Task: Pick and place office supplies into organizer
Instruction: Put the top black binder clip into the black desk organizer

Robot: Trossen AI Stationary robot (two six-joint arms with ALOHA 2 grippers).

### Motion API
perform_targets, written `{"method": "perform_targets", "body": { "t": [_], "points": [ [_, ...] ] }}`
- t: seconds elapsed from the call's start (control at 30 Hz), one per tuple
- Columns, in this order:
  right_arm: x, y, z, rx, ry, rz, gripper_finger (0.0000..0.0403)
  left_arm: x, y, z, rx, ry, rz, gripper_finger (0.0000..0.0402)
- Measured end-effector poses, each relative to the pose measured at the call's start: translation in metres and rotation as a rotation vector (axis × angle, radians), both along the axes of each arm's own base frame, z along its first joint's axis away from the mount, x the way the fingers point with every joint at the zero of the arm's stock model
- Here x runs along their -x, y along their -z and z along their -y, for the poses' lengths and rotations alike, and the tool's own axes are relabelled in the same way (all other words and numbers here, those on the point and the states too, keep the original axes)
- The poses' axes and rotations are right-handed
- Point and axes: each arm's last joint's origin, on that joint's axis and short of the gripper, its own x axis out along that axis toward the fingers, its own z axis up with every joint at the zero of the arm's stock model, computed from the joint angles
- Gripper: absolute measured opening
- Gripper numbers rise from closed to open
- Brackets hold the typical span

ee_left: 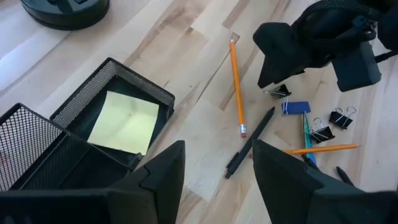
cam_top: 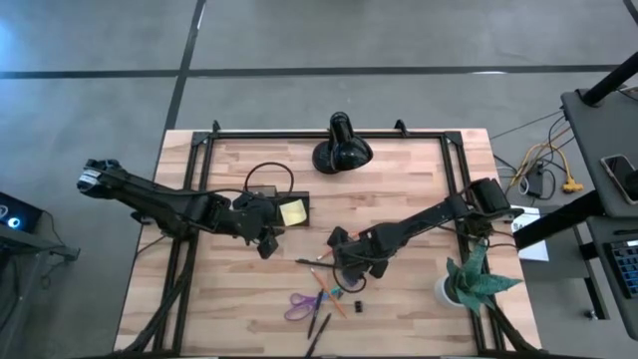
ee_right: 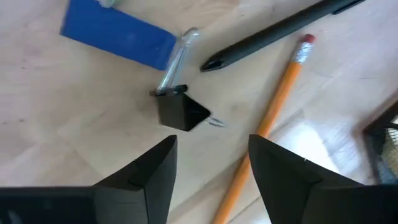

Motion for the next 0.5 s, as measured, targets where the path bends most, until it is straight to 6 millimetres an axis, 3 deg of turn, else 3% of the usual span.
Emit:
{"method": "perform_targets", "body": {
  "t": [0.5],
  "points": [
    [0.001,-0.004,-0.015,-0.109,-0.135,-0.025,0.0219,-0.001,-0.001,0.000,0.025,-0.018,0.024,0.0169]
  ]
}}
